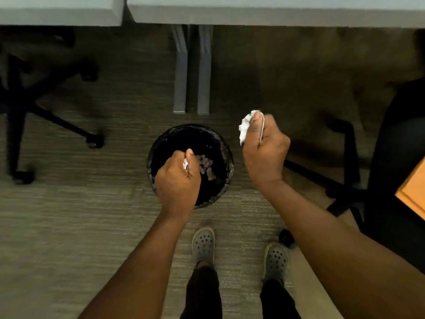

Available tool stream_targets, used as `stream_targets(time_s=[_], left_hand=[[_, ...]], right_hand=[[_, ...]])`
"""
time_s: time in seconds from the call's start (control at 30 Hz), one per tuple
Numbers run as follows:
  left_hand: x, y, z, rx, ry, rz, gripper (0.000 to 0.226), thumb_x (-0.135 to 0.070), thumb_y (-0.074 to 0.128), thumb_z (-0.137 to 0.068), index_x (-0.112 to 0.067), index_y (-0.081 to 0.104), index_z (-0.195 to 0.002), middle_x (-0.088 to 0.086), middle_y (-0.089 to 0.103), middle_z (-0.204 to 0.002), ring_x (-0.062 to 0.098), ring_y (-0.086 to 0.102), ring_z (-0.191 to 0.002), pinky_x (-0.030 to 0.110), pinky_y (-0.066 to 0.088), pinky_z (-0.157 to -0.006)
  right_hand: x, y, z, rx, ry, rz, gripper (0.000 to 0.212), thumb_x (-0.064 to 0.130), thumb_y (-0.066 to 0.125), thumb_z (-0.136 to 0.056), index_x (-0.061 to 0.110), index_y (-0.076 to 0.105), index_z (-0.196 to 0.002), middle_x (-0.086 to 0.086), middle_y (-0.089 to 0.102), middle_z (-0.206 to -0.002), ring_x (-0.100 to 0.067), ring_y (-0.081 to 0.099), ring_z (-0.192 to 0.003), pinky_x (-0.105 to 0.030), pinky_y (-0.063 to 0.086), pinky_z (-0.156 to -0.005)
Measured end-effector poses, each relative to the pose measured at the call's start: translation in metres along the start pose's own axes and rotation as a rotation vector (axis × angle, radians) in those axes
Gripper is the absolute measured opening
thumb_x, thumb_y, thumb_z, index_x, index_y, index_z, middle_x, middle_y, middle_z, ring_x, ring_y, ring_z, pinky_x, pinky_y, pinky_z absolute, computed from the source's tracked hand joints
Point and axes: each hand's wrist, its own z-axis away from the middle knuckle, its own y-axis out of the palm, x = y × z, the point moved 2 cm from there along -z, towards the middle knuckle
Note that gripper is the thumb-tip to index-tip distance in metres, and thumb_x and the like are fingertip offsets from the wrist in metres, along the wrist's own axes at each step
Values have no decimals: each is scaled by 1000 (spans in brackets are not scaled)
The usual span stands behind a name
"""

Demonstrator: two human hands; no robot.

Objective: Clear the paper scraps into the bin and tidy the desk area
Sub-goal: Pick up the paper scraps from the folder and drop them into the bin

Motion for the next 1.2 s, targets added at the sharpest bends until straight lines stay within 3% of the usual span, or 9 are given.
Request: stream_targets(time_s=[0.17, 0.23, 0.3, 0.43, 0.53, 0.6, 0.73, 1.0, 1.2], left_hand=[[53, 19, -6, -15, -124, -51, 36, -30, 45, -100, -10, 48, -70, 1, 46, -58, 20, 43, -51, 27, 24, -50], [70, 31, -6, 9, -138, -59, 41, -38, 38, -99, -5, 56, -81, 8, 58, -70, 26, 54, -62, 30, 29, -55], [84, 37, -4, 38, -183, -68, 48, -46, 31, -97, -7, 59, -97, 10, 65, -89, 27, 60, -78, 32, 35, -61], [110, 46, 5, 231, -243, -209, 59, -51, 21, -100, -14, 50, -136, 11, 57, -133, 29, 55, -117, 45, 47, -90], [127, 47, 18, 410, -205, -374, 67, -54, 10, -100, -16, 30, -152, 10, 27, -160, 28, 24, -147, 49, 23, -116], [132, 44, 27, 452, -170, -421, 72, -56, 2, -97, -17, 22, -154, 6, 14, -164, 25, 9, -151, 47, 11, -120], [135, 40, 37, 439, -160, -431, 78, -62, -5, -95, -18, 20, -155, 4, 11, -165, 23, 5, -151, 46, 7, -121], [109, 29, 41, 411, -111, -385, 72, -58, 5, -99, -16, 25, -153, 7, 16, -164, 25, 10, -151, 48, 11, -121], [38, 20, 30, 304, 156, -182, 57, -45, 21, -104, -11, 42, -145, 13, 34, -157, 29, 28, -146, 53, 22, -117]], right_hand=[[-19, 94, 35, 122, 43, 22, 30, 20, 48, -101, 9, 51, -73, 3, 47, -56, -7, 43, -47, -16, 31, -45], [-31, 119, 46, 201, 39, 51, 31, 24, 46, -102, 8, 52, -76, -1, 51, -60, -17, 50, -52, -29, 35, -49], [-44, 137, 56, 334, 38, 99, 29, 31, 41, -103, 13, 49, -82, 1, 54, -68, -22, 56, -62, -32, 38, -54], [-69, 154, 75, 768, 60, 309, 46, 50, 33, -101, 16, 47, -128, -11, 57, -123, -30, 53, -111, -46, 46, -89], [-82, 150, 88, 921, -17, 555, 64, 59, 26, -97, 25, 23, -151, -10, 31, -155, -33, 30, -138, -54, 32, -106], [-86, 146, 92, 939, -79, 611, 69, 64, 19, -95, 28, 16, -153, -7, 17, -162, -30, 15, -146, -53, 23, -113], [-89, 137, 95, 943, -132, 633, 72, 67, 14, -94, 28, 14, -154, -5, 11, -164, -26, 6, -149, -50, 13, -118], [-78, 93, 96, 833, -107, 532, 70, 66, 19, -97, 23, 26, -151, -6, 21, -161, -25, 15, -147, -48, 17, -117], [-40, 11, 64, 638, -162, 384, 65, 60, 31, -97, 16, 41, -144, -7, 35, -155, -22, 27, -144, -45, 25, -116]])
